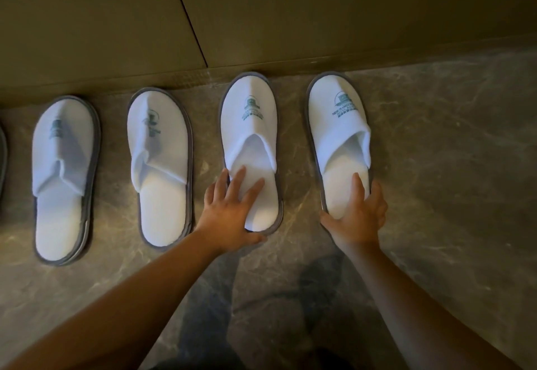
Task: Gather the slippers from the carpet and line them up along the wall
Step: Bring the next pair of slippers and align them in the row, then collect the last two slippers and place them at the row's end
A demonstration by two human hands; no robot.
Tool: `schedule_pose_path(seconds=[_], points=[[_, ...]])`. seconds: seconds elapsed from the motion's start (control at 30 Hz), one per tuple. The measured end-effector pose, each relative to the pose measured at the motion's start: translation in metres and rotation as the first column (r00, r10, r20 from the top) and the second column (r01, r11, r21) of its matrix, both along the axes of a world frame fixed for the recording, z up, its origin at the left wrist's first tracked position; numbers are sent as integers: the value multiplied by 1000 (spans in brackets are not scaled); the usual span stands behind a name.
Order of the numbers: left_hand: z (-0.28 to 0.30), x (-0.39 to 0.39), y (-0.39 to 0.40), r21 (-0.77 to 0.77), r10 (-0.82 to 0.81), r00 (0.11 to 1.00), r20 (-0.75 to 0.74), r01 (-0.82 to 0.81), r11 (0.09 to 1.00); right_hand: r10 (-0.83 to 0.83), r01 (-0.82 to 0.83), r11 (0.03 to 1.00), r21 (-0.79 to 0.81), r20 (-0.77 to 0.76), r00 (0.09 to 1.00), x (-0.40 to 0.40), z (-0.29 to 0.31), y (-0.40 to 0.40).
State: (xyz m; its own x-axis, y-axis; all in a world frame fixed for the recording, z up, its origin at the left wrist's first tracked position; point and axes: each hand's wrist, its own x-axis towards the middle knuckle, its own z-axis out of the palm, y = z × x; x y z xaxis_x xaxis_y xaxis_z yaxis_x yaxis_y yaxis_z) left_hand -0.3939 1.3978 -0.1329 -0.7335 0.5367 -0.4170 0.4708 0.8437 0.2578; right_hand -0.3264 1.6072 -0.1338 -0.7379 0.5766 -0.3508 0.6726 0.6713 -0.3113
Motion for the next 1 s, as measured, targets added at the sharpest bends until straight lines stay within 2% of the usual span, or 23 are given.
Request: schedule_pose_path(seconds=[0.3, 0.4, 0.5, 0.6, 0.7, 0.8, 1.0], points=[[1, 1, 2, 2, 15, 1000, 16, -15, 1000, 12, -11, 999, -44, 14, 1000, -7, 5, 4], [3, 1, 3, 7, 25, 999, 32, -25, 1000, 46, -46, 999, -2, 30, 998, -6, 8, 6], [10, 3, 3, -16, 36, 998, 47, -35, 999, 59, -58, 997, 58, -19, 998, -7, 17, 3], [37, 7, -2, -12, 75, 994, 74, -75, 997, 43, -40, 998, 42, -74, 996, -9, 38, -4], [92, 11, -15, 55, 163, 976, 144, -173, 983, 55, -61, 997, -41, -130, 990, -7, 87, -23], [172, 16, -39, 95, 257, 932, 255, -289, 953, 74, -116, 969, -218, -193, 978, -1, 167, -55], [378, 35, -108, 84, 374, 854, 363, -429, 899, 199, -210, 851, -481, -74, 977, 0, 384, -125]])
